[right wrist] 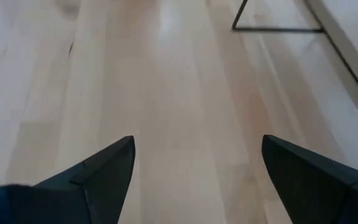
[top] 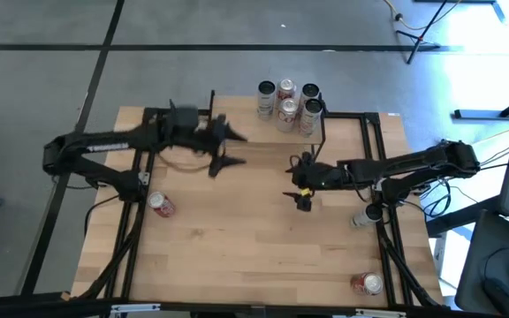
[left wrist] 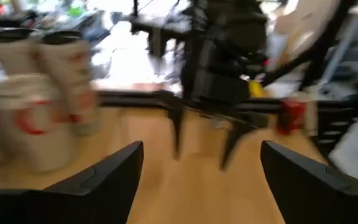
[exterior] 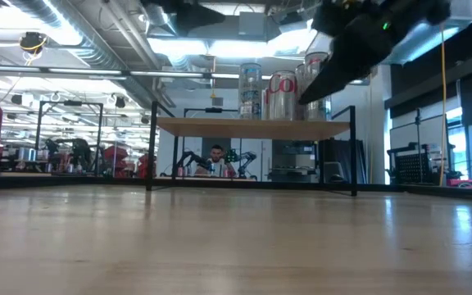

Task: Place canned beverage on shelf
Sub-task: Put the white-blue soda can on the shelf aligned with the other white-blue soda can

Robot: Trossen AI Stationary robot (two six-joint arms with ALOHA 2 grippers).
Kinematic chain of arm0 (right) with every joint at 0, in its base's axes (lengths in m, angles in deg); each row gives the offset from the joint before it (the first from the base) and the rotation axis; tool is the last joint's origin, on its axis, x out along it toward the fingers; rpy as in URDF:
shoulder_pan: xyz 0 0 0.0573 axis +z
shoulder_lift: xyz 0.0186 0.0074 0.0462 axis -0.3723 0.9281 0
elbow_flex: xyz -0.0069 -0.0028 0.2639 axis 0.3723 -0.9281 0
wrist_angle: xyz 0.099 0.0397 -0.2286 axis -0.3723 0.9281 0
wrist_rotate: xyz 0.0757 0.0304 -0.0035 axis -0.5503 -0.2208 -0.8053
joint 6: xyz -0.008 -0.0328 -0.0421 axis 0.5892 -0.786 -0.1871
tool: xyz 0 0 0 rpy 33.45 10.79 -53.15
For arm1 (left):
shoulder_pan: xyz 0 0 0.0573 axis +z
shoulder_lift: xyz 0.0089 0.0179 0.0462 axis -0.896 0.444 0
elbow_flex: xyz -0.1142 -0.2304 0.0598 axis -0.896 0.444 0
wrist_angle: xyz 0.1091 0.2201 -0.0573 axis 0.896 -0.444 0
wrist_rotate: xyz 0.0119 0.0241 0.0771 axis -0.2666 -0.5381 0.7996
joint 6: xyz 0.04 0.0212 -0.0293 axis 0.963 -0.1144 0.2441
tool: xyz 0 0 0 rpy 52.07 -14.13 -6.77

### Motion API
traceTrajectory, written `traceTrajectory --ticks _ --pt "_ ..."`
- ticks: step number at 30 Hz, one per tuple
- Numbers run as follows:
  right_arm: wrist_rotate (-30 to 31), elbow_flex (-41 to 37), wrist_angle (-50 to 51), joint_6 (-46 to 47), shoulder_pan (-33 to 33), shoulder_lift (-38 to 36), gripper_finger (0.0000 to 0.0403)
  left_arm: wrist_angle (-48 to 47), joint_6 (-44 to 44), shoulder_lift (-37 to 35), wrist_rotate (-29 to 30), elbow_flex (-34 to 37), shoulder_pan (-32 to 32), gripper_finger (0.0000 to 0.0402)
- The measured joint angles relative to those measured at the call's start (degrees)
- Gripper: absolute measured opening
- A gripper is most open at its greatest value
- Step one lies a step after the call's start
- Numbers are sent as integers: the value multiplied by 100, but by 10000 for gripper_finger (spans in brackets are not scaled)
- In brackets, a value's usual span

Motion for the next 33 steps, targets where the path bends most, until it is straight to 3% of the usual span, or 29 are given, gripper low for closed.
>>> traceTrajectory --ticks 4,8,12,17,23,26,33 --pt "419 895 1857 798 500 -4 340 1486 -372 -471 54 1309 -624 308" --pt "614 1793 3856 2015 934 -11 340 2538 -603 -514 84 2124 -1244 308" --pt "616 2307 5465 3335 1282 -15 340 3152 -736 -427 529 2594 -1804 308" --pt "593 2357 6951 4649 1594 -33 340 3330 -846 -409 1222 2730 -2367 308" --pt "234 2355 7827 5821 2073 -128 340 3368 -883 -367 2023 2734 -2978 308" --pt "2 2252 7722 6203 2355 -349 340 3611 -882 -246 2372 2733 -3217 308" --pt "-292 2025 7775 7253 2951 -953 340 4081 -885 112 2479 2734 -3505 308"
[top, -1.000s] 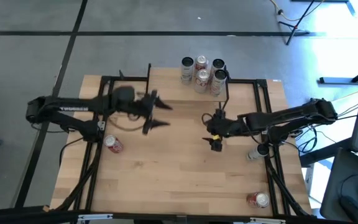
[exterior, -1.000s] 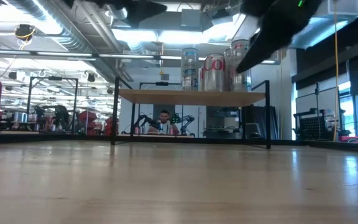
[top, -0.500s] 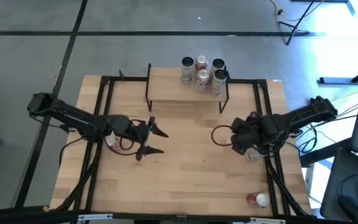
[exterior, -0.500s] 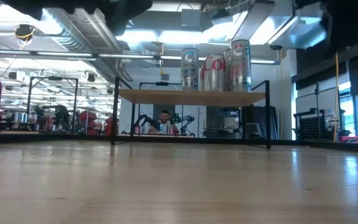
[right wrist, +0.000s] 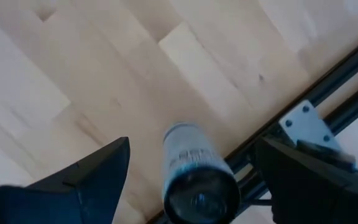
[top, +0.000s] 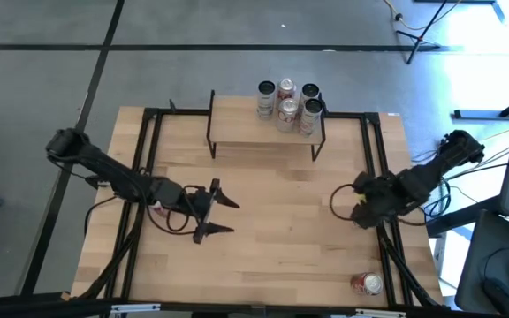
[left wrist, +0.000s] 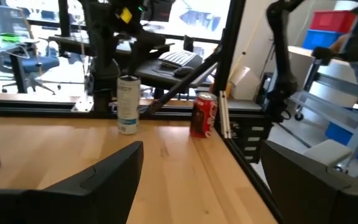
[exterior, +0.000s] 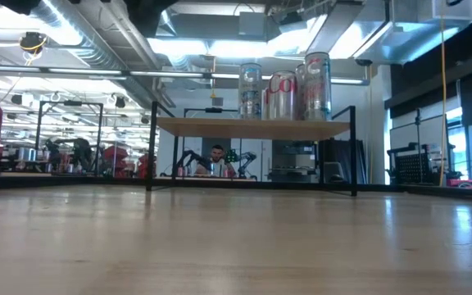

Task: Place canned beverage on shelf
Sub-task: Put the white-blue soda can on the shelf aligned with the other white-blue soda can

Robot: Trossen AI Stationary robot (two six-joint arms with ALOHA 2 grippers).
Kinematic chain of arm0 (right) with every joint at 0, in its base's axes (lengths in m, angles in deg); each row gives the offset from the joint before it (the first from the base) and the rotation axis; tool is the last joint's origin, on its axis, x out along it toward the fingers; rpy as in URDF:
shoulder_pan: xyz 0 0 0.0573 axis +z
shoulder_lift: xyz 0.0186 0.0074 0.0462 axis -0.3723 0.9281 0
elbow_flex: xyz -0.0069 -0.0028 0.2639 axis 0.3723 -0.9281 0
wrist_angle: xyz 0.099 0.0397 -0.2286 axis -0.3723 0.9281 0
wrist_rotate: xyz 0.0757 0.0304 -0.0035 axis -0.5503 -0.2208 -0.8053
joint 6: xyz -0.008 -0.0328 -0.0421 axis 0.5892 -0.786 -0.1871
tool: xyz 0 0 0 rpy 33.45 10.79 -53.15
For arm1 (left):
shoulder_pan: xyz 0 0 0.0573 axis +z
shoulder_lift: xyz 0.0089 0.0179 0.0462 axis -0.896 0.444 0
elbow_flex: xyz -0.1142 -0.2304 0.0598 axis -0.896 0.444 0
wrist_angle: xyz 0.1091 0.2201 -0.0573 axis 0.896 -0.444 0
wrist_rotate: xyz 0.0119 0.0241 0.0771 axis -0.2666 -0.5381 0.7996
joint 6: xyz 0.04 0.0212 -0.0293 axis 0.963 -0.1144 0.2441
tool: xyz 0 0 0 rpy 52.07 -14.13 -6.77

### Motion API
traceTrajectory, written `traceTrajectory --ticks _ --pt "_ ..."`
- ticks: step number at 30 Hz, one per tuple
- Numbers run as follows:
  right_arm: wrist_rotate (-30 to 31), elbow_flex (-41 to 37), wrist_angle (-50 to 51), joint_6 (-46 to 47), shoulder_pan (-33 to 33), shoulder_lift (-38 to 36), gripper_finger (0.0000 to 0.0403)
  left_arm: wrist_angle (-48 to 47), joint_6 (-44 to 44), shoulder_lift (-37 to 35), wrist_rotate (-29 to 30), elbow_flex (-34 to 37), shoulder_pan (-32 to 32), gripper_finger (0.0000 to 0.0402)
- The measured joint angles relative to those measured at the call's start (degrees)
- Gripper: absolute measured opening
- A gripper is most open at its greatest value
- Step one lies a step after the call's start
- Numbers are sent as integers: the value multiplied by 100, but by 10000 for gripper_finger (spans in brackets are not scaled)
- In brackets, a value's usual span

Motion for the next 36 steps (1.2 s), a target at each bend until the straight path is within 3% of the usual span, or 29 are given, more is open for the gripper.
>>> traceTrajectory --ticks 13,36 --pt "-265 -481 -15 1076 745 -304 340 388 -16 215 -7 0 -215 308" --pt "-1155 -1567 -997 1220 734 -277 339 414 3 213 -11 0 -236 308"
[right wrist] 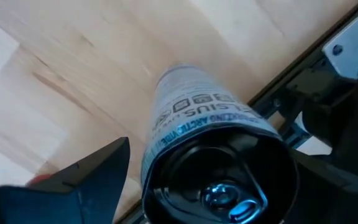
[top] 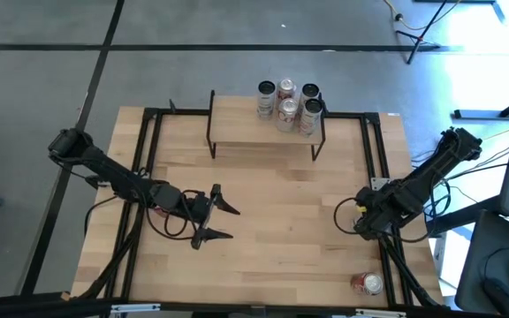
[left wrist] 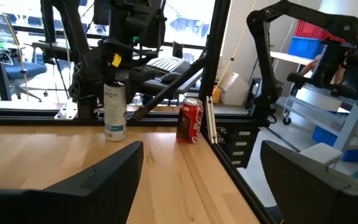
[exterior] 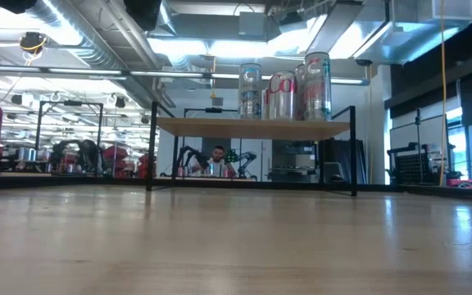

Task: Place canned beverage on shelf
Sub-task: Put the white-blue soda can on the shelf aligned with the other white-blue soda can

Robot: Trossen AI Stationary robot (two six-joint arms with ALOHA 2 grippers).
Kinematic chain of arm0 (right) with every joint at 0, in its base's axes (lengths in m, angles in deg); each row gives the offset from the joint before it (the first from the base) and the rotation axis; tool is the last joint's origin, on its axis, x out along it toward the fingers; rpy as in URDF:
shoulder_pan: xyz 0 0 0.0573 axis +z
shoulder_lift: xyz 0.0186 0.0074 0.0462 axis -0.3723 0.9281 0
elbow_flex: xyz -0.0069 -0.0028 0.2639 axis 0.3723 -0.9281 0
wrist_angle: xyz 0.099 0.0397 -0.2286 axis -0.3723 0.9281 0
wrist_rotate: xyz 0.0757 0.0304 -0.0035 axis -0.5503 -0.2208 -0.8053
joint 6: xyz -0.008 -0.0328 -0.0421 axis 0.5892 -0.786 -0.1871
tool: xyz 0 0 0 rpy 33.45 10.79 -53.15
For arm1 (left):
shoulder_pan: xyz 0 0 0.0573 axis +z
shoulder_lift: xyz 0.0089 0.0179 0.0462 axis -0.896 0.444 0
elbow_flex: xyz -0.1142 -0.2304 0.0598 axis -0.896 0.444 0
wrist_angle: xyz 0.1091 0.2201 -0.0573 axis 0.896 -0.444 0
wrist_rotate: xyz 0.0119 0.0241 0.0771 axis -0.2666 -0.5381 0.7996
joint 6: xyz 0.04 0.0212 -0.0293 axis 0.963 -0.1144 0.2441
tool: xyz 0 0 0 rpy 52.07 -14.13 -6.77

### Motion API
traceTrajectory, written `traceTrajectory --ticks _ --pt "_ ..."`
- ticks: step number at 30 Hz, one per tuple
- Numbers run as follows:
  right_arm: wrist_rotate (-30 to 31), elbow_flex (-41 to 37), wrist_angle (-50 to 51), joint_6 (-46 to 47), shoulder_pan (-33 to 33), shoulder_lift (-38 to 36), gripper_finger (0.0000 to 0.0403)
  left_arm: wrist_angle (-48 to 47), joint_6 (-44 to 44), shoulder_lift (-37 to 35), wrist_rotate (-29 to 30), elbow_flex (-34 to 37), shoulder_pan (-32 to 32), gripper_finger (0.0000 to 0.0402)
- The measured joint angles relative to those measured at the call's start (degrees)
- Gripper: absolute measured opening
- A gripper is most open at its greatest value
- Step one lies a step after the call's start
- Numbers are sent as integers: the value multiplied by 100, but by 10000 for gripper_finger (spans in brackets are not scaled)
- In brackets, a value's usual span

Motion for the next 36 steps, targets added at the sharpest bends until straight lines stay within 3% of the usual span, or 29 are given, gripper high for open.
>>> traceTrajectory --ticks 3,8,16,23,28,36 --pt "-2 -29 -152 -1 0 -2 315 0 0 0 0 0 0 308" --pt "1 -22 -352 -69 0 -8 225 0 1 0 2 0 4 308" --pt "576 -26 -1258 -593 -2 5 225 -5 -3 103 246 -9 7 308" --pt "1022 10 -2232 -1573 -345 116 225 124 -264 679 470 -9 202 308" --pt "1054 520 -2489 -2811 -971 727 225 151 -655 1176 466 -19 498 308" --pt "735 1937 -2032 -4747 -1967 2191 225 154 -860 1687 265 -179 747 301"
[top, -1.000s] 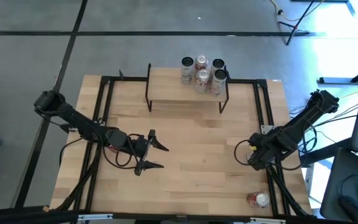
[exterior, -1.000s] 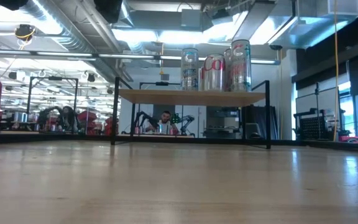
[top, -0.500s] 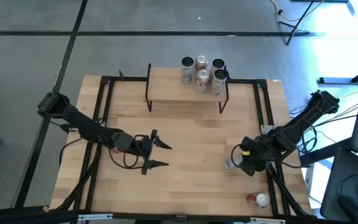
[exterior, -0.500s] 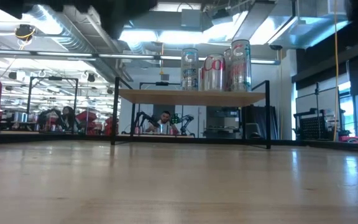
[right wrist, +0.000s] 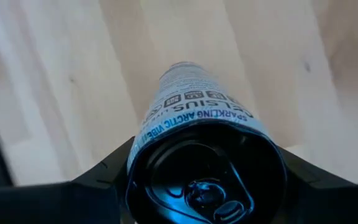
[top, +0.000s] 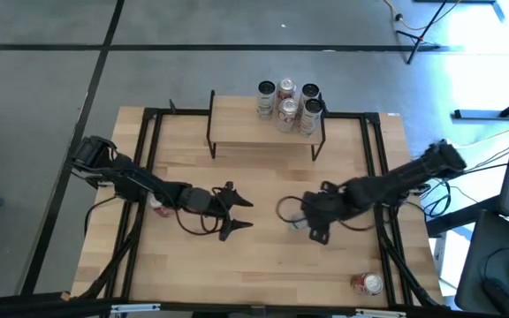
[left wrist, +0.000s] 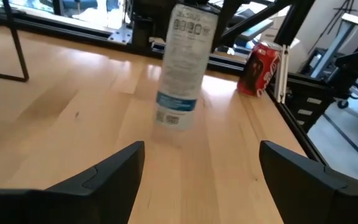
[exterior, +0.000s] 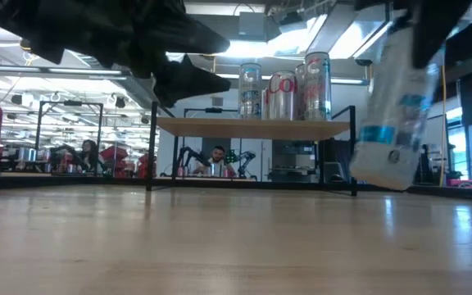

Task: Place canned beverage on shelf
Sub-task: Put the white-blue soda can on the shelf aligned with the other white-blue soda can

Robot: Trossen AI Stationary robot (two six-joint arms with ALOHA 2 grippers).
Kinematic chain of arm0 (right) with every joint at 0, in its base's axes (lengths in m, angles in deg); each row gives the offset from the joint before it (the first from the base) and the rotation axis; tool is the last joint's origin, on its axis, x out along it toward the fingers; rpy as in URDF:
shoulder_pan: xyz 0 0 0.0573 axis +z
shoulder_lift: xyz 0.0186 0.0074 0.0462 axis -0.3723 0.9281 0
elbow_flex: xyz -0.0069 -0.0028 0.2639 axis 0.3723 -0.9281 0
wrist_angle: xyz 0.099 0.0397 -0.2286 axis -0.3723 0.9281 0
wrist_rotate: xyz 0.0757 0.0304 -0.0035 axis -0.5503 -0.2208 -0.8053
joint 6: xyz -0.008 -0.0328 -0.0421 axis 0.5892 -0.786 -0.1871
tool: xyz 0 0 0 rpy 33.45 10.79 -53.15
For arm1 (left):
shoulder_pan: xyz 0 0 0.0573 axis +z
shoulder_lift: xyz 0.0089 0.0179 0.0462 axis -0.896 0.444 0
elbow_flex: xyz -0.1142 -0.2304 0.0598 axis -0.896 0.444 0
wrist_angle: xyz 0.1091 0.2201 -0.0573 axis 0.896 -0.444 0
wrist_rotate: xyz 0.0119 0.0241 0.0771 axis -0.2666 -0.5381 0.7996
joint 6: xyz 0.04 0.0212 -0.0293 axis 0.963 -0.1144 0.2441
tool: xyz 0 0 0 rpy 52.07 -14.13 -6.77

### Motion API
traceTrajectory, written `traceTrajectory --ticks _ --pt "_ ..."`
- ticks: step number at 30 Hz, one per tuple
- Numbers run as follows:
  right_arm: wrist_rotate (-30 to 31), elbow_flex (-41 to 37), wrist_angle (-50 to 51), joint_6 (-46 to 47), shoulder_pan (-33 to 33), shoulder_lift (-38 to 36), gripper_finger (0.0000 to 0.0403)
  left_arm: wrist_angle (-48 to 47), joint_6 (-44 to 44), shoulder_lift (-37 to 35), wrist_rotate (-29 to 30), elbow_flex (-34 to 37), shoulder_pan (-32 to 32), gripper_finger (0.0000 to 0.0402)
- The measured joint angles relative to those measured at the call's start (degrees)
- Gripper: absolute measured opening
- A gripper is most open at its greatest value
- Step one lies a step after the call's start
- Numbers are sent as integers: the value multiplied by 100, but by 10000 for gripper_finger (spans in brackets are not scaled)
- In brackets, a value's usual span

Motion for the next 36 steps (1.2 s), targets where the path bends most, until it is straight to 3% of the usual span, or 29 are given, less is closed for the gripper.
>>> traceTrajectory --ticks 7,13,20,28,36 --pt "-26 1268 905 -1130 -655 1266 225 3 2 20 -34 -9 -24 300" --pt "-240 1712 936 -1682 -971 1806 225 1 2 20 -36 -9 -26 300" --pt "-413 1724 907 -1858 -1077 1906 227 3 2 20 -34 -9 -28 300" --pt "-419 1720 768 -1984 -1077 1918 383 3 4 20 8 -9 -28 300" --pt "-293 1899 1144 -1972 -988 1612 347 67 4 20 58 -9 -21 300"
